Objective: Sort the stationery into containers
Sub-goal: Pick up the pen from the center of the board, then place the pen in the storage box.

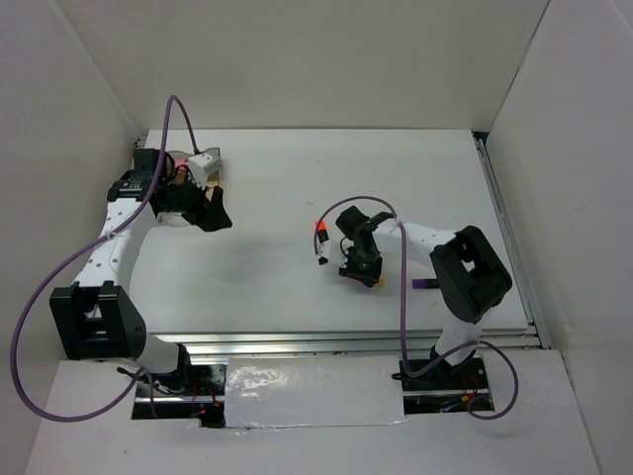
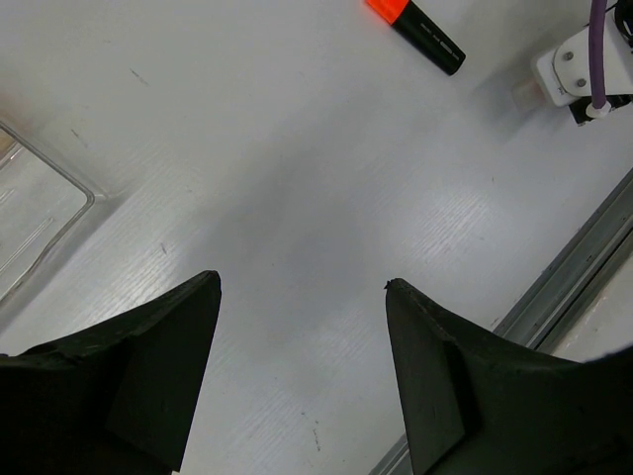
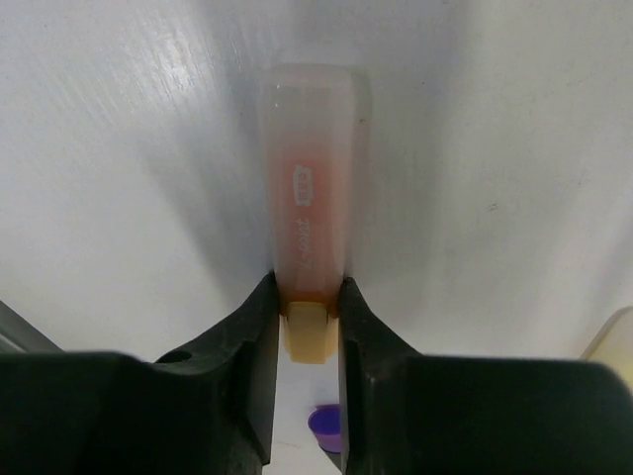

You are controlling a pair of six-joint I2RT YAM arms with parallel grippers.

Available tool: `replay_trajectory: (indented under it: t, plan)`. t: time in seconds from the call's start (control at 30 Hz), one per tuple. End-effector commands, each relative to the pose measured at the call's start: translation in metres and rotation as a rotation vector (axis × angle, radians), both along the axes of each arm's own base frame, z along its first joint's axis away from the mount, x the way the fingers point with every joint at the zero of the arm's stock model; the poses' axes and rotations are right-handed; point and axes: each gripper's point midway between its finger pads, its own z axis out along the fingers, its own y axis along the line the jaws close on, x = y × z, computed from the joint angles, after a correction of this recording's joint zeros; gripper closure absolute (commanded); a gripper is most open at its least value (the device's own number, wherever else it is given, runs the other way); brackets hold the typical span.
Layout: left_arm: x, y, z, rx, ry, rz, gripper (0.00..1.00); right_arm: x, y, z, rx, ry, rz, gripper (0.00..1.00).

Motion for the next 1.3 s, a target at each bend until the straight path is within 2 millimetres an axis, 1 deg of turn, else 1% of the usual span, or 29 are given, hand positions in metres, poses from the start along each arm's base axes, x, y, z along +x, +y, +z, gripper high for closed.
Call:
replay_trajectory:
  t: [0.0, 0.03, 0.17, 0.27, 0.3, 0.37, 0.4, 0.43, 0.47, 0.5, 0.53, 0.57, 0.6, 0.63, 0.67, 0.7, 0.73, 0.77, 0.8, 0.83, 0.87, 0.9, 0.93, 0.97, 1.0, 1.1, 1.13, 1.17, 1.27]
  plan:
    - [-0.005, -0.003, 0.012, -0.055, -0.016, 0.001, 0.2, -0.01, 0.004, -0.005, 0.011, 0.044, -0.01, 0.98]
    - [-0.005, -0.002, 0.013, -0.063, -0.016, 0.006, 0.2, -0.011, 0.005, -0.003, 0.013, 0.05, -0.014, 1.0]
    - [-0.008, 0.002, 0.017, -0.12, -0.003, 0.04, 0.2, -0.012, 0.017, 0.011, 0.09, 0.085, -0.091, 1.0]
    - [-0.011, 0.001, 0.02, -0.201, 0.025, 0.069, 0.2, -0.011, 0.035, 0.031, 0.207, 0.159, -0.177, 1.0]
    - [-0.011, 0.0, 0.02, -0.229, 0.041, 0.086, 0.21, -0.01, 0.044, 0.043, 0.274, 0.187, -0.2, 1.0]
    - [-0.016, -0.004, 0.02, -0.277, 0.071, 0.089, 0.22, -0.01, 0.055, 0.056, 0.342, 0.22, -0.263, 1.0]
    - [-0.016, -0.005, 0.02, -0.303, 0.09, 0.109, 0.22, -0.007, 0.062, 0.067, 0.387, 0.211, -0.275, 1.0]
    - [-0.019, -0.008, 0.016, -0.319, 0.112, 0.118, 0.23, -0.008, 0.069, 0.074, 0.435, 0.242, -0.32, 1.0]
    - [-0.02, -0.009, 0.018, -0.329, 0.111, 0.127, 0.24, -0.006, 0.074, 0.081, 0.468, 0.249, -0.348, 1.0]
    - [-0.021, -0.009, 0.017, -0.353, 0.137, 0.165, 0.24, 0.001, 0.08, 0.091, 0.525, 0.229, -0.366, 1.0]
    - [-0.019, -0.011, 0.016, -0.366, 0.129, 0.187, 0.25, 0.002, 0.086, 0.101, 0.582, 0.265, -0.425, 1.0]
    - [-0.016, -0.009, 0.015, -0.374, 0.143, 0.237, 0.22, 0.005, 0.089, 0.108, 0.617, 0.275, -0.453, 1.0]
    - [-0.013, -0.009, 0.015, -0.377, 0.127, 0.251, 0.17, 0.014, 0.094, 0.117, 0.663, 0.264, -0.473, 1.0]
    - [-0.013, -0.013, 0.018, -0.384, 0.12, 0.252, 0.17, 0.017, 0.098, 0.126, 0.708, 0.296, -0.534, 1.0]
    - [-0.013, -0.02, 0.024, -0.419, 0.136, 0.247, 0.18, 0.025, 0.104, 0.137, 0.757, 0.285, -0.547, 1.0]
    - [-0.013, -0.025, 0.029, -0.433, 0.134, 0.23, 0.18, 0.03, 0.106, 0.143, 0.786, 0.291, -0.568, 1.0]
    - [-0.013, -0.036, 0.032, -0.435, 0.135, 0.202, 0.18, 0.031, 0.109, 0.15, 0.806, 0.312, -0.605, 1.0]
    - [-0.012, -0.042, 0.035, -0.449, 0.152, 0.217, 0.19, 0.035, 0.114, 0.156, 0.824, 0.3, -0.603, 1.0]
    - [-0.011, -0.052, 0.034, -0.442, 0.151, 0.216, 0.19, 0.035, 0.116, 0.158, 0.825, 0.294, -0.601, 1.0]
    - [-0.005, -0.057, 0.041, -0.447, 0.113, 0.218, 0.19, 0.035, 0.119, 0.162, 0.831, 0.297, -0.625, 1.0]
    - [-0.005, -0.067, 0.043, -0.456, 0.124, 0.226, 0.19, 0.035, 0.123, 0.164, 0.832, 0.283, -0.624, 1.0]
    - [0.001, -0.069, 0.042, -0.439, 0.105, 0.258, 0.19, 0.034, 0.125, 0.166, 0.834, 0.278, -0.626, 1.0]
    - [-0.002, -0.084, 0.043, -0.438, 0.11, 0.229, 0.19, 0.034, 0.127, 0.168, 0.835, 0.277, -0.64, 1.0]
    - [0.0, -0.091, 0.045, -0.443, 0.108, 0.223, 0.19, 0.035, 0.131, 0.173, 0.843, 0.255, -0.634, 1.0]
    - [-0.002, -0.104, 0.049, -0.441, 0.107, 0.196, 0.21, 0.035, 0.133, 0.175, 0.848, 0.258, -0.656, 1.0]
    - [0.007, -0.12, 0.041, -0.431, 0.149, 0.203, 0.29, 0.043, 0.135, 0.182, 0.862, 0.244, -0.721, 1.0]
    - [0.009, -0.124, 0.039, -0.433, 0.167, 0.196, 0.29, 0.045, 0.136, 0.181, 0.861, 0.245, -0.735, 1.0]
    - [0.01, -0.129, 0.042, -0.441, 0.18, 0.188, 0.29, 0.047, 0.138, 0.184, 0.87, 0.247, -0.739, 1.0]
    - [0.016, -0.138, 0.037, -0.461, 0.228, 0.188, 0.3, 0.051, 0.141, 0.186, 0.867, 0.26, -0.764, 1.0]
